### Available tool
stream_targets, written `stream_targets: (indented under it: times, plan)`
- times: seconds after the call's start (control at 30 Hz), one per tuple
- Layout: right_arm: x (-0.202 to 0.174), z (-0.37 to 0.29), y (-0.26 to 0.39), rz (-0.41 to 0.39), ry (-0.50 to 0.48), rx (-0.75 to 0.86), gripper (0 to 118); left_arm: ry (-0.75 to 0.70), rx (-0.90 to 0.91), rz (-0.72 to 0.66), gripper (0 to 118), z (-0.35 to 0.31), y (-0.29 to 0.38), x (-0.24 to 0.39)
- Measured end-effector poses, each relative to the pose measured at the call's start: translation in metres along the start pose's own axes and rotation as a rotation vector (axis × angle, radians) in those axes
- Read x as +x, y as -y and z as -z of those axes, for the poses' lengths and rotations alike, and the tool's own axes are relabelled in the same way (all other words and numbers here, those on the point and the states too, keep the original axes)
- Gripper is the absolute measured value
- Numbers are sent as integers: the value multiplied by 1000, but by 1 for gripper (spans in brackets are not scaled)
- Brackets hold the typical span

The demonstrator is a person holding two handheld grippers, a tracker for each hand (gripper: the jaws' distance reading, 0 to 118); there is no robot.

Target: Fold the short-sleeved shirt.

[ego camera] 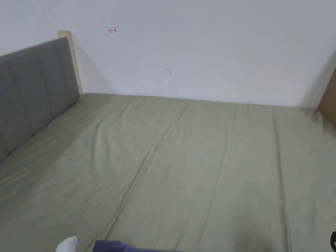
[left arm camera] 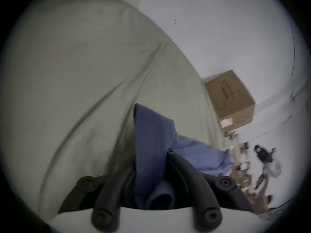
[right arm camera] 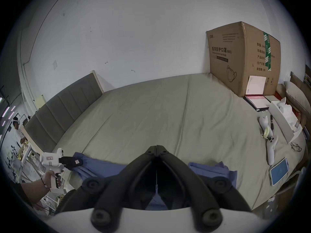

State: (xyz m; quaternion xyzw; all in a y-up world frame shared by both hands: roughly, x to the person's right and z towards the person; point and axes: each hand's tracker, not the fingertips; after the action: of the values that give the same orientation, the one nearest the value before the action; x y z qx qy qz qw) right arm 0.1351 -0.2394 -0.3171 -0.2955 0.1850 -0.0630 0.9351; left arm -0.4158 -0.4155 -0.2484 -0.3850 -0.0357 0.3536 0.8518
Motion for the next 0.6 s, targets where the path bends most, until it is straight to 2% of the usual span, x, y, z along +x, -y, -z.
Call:
stream_targets:
  times: [0.1, 0.17, 0.23, 0.27, 0.37, 0.43, 0.53, 0.6]
  plan:
    - [1, -2, -1, -1, -6, 4, 0, -209, 63, 266, 11, -26, -3, 38]
    - [3, -3, -1, 0, -9, 6, 0, -452, 104, 474, 11, -39, -3, 60]
    - [4, -3, 0, 4, -16, 4, 0, -693, 126, 559, 11, -43, -5, 72]
    - [5, -3, 2, 7, -19, 3, 0, -710, 150, 558, 11, -49, -7, 71]
    - [8, -2, 6, 18, -25, 0, 0, -561, 137, 434, 11, -57, -13, 83]
    - [10, -2, 8, 31, -29, 0, 0, -356, 117, 329, 11, -59, -14, 100]
    - [15, -2, 10, 60, -35, 1, 0, -122, 59, 299, 11, -40, -11, 137]
    - [17, -3, 10, 73, -37, 0, 0, -40, -50, 292, 11, -14, -2, 165]
